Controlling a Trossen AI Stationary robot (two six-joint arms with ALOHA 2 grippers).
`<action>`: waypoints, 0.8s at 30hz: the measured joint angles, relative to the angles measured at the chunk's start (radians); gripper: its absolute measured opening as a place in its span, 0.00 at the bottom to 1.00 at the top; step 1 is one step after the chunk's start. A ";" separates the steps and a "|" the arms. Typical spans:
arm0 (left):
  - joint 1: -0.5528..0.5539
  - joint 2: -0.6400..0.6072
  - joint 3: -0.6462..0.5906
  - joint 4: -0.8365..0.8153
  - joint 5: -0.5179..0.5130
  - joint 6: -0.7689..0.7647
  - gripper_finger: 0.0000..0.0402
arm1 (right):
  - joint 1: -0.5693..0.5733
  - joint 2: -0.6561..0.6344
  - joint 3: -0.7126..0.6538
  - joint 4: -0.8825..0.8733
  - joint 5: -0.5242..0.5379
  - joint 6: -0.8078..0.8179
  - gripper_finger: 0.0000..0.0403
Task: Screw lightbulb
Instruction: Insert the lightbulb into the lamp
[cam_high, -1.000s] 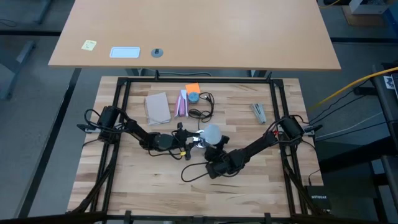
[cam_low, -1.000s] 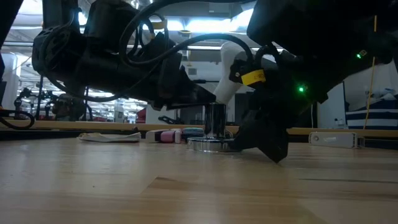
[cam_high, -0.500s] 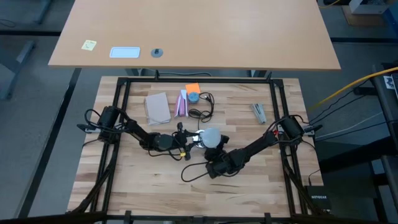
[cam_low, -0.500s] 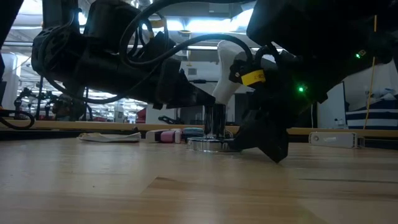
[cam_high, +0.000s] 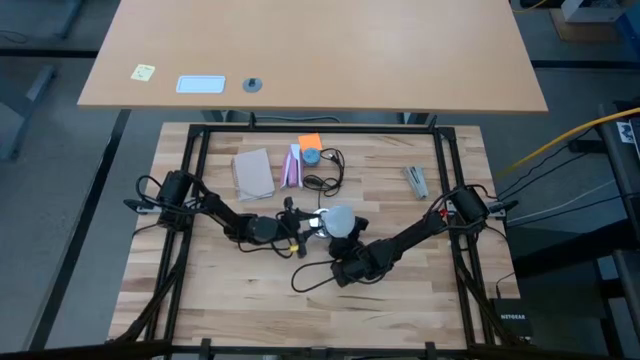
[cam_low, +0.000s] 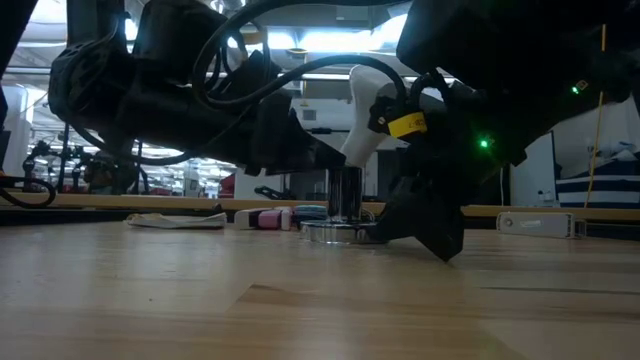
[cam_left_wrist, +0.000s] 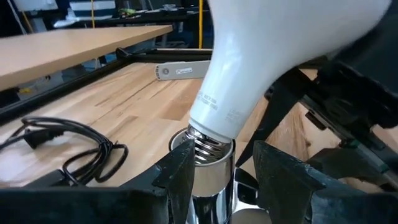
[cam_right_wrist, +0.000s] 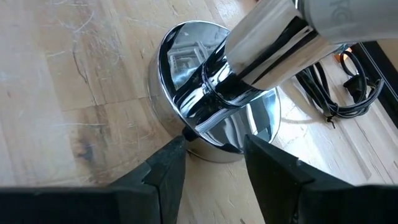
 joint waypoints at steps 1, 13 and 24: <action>0.002 0.000 0.000 -0.001 0.000 -0.014 0.39 | 0.000 0.000 0.000 0.000 0.000 0.000 0.41; 0.028 0.000 0.000 -0.002 -0.012 -0.073 0.39 | 0.000 0.000 0.000 0.003 -0.002 -0.001 0.41; 0.020 0.000 0.000 -0.006 -0.014 0.004 0.39 | 0.000 0.000 0.000 0.003 -0.002 -0.001 0.41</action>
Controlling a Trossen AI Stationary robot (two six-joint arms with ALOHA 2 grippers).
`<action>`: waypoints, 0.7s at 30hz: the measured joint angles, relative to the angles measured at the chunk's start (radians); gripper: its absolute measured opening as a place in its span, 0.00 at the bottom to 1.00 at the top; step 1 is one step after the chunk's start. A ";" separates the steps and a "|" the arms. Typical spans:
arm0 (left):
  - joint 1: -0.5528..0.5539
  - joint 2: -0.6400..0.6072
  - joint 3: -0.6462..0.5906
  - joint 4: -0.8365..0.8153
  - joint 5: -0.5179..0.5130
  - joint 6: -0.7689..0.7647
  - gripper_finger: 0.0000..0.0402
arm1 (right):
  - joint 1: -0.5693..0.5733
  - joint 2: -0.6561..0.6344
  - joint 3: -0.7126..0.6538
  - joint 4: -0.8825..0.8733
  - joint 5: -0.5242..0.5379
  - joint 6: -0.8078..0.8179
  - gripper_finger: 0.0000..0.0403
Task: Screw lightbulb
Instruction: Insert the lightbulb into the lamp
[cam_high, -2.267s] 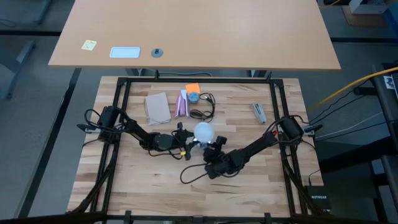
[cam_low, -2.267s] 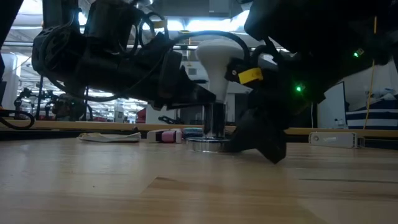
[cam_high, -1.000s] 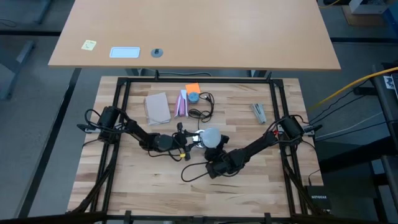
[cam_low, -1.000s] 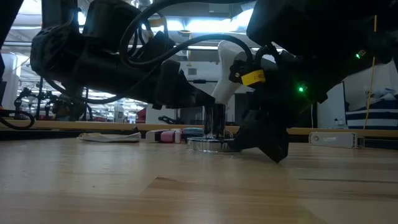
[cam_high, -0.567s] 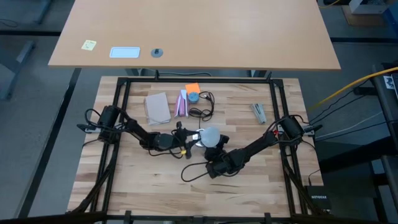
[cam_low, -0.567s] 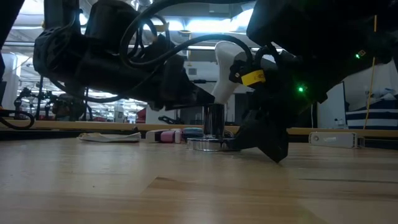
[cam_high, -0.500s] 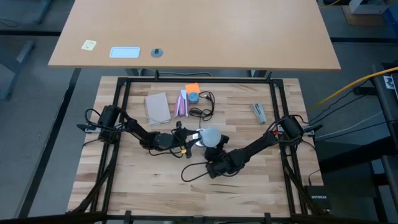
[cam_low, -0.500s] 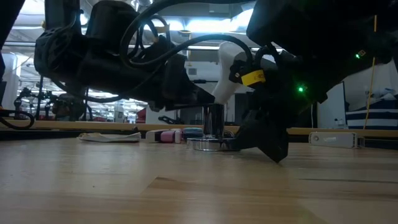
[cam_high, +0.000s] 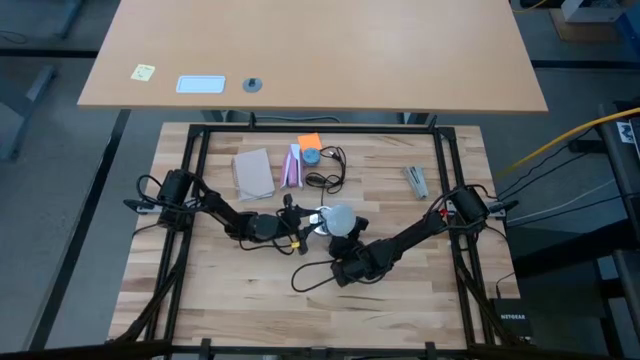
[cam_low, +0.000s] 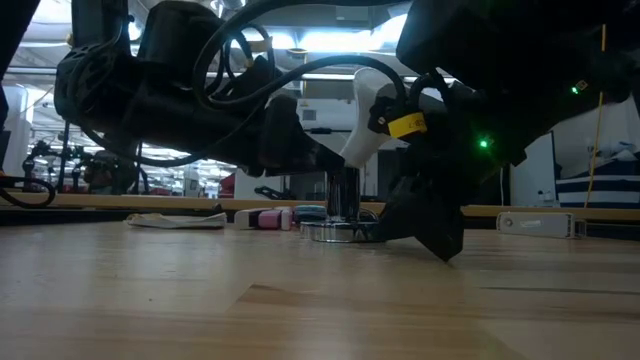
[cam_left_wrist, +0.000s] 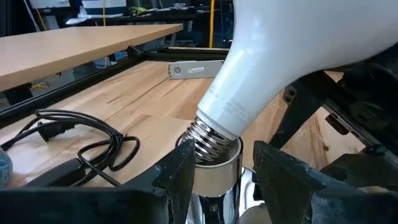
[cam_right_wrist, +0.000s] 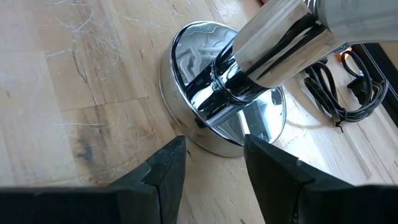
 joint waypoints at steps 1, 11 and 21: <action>0.000 0.000 0.000 0.000 0.000 0.018 0.39 | 0.000 0.000 0.000 0.000 0.000 0.000 0.41; -0.028 -0.014 -0.001 -0.008 -0.081 0.086 0.39 | 0.000 0.000 0.000 0.001 0.000 0.000 0.41; -0.024 -0.073 -0.001 -0.011 -0.120 0.074 0.39 | 0.000 0.000 0.000 0.001 0.001 0.001 0.41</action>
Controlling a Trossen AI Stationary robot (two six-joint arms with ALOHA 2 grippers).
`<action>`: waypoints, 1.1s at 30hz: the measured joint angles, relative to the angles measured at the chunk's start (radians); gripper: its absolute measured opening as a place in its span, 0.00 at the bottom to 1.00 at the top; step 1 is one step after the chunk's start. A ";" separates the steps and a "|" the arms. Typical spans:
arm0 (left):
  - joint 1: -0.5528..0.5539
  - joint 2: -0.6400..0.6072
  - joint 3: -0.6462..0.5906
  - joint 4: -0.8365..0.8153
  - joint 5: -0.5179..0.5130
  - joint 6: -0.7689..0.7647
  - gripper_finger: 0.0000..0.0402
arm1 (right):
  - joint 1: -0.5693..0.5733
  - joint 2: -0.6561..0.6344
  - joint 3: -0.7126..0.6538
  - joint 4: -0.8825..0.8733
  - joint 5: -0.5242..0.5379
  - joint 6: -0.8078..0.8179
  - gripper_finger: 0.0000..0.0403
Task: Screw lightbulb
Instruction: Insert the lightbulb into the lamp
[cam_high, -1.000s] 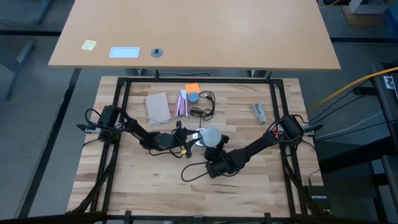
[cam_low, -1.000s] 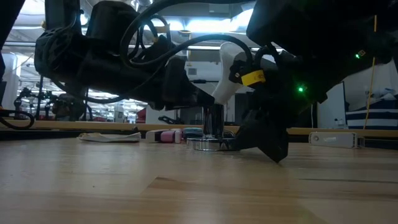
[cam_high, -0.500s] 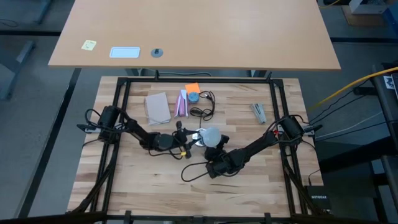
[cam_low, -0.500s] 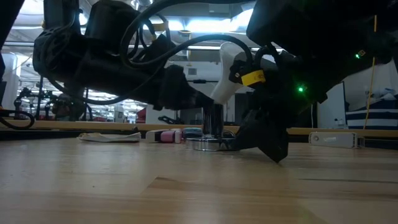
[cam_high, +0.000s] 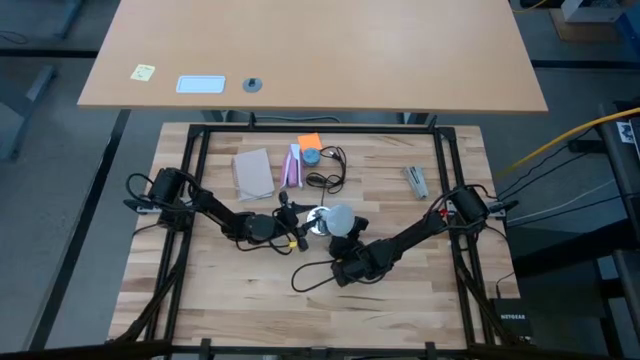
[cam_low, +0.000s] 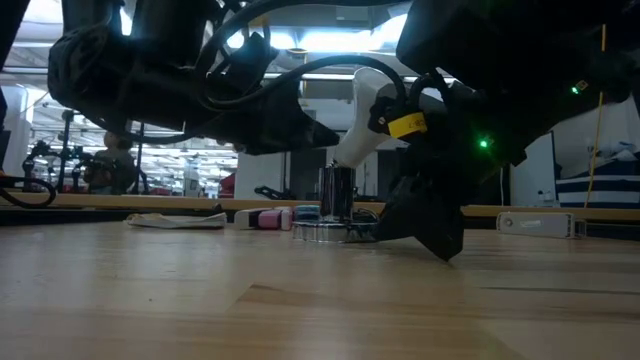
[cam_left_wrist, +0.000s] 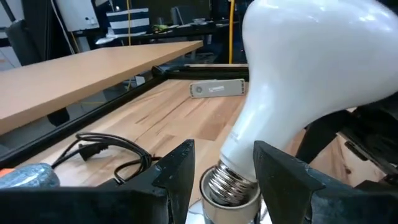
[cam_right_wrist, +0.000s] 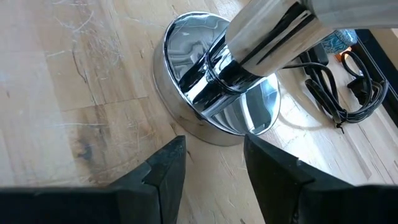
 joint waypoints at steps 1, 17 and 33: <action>-0.001 0.000 0.000 -0.001 0.000 -0.003 0.39 | 0.000 0.000 0.000 0.000 0.000 0.000 0.41; -0.001 0.000 0.000 0.008 0.003 0.065 0.39 | 0.000 0.000 0.000 0.010 0.001 0.001 0.41; -0.002 -0.002 0.188 -0.430 -0.005 0.050 0.47 | 0.000 0.000 0.000 0.012 0.001 0.001 0.41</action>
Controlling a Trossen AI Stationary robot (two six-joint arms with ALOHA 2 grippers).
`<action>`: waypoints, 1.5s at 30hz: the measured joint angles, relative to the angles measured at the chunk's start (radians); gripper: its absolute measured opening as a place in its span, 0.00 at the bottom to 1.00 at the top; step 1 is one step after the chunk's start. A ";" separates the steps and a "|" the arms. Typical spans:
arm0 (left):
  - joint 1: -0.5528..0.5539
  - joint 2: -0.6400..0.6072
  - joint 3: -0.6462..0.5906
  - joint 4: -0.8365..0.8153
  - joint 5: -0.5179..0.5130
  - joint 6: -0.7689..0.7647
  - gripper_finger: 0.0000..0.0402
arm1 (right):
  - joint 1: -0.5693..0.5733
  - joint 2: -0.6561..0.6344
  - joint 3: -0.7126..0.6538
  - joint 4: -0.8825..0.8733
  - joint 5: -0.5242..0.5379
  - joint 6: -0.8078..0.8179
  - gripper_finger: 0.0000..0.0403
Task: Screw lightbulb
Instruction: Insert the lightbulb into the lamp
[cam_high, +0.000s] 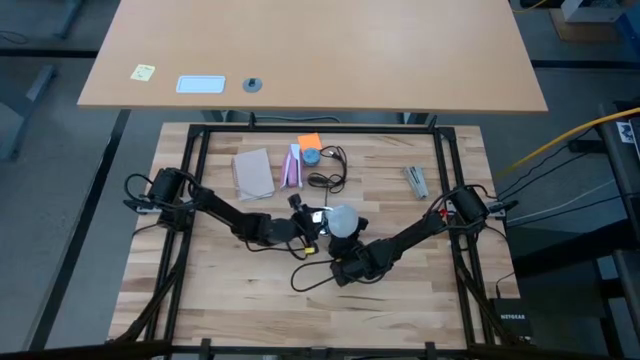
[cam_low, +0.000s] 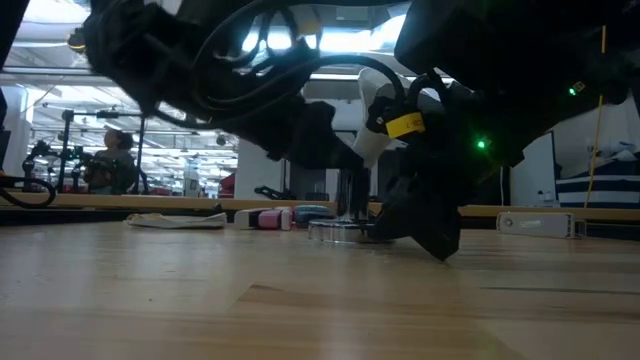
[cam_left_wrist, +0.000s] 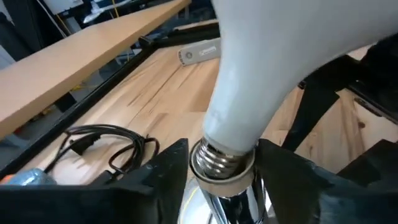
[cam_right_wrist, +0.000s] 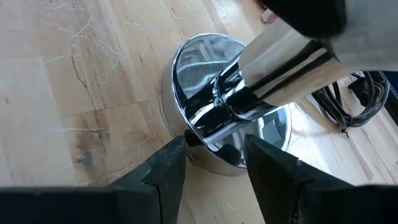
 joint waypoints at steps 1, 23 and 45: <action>0.000 0.000 0.013 -0.013 0.000 0.009 0.50 | 0.000 0.000 0.000 0.000 0.000 0.000 0.41; 0.016 0.000 0.036 0.030 0.090 0.133 0.64 | 0.000 0.000 0.000 0.000 0.000 0.000 0.41; 0.034 0.000 0.036 0.035 0.162 0.252 0.43 | 0.000 -0.004 0.000 0.000 -0.001 0.000 0.41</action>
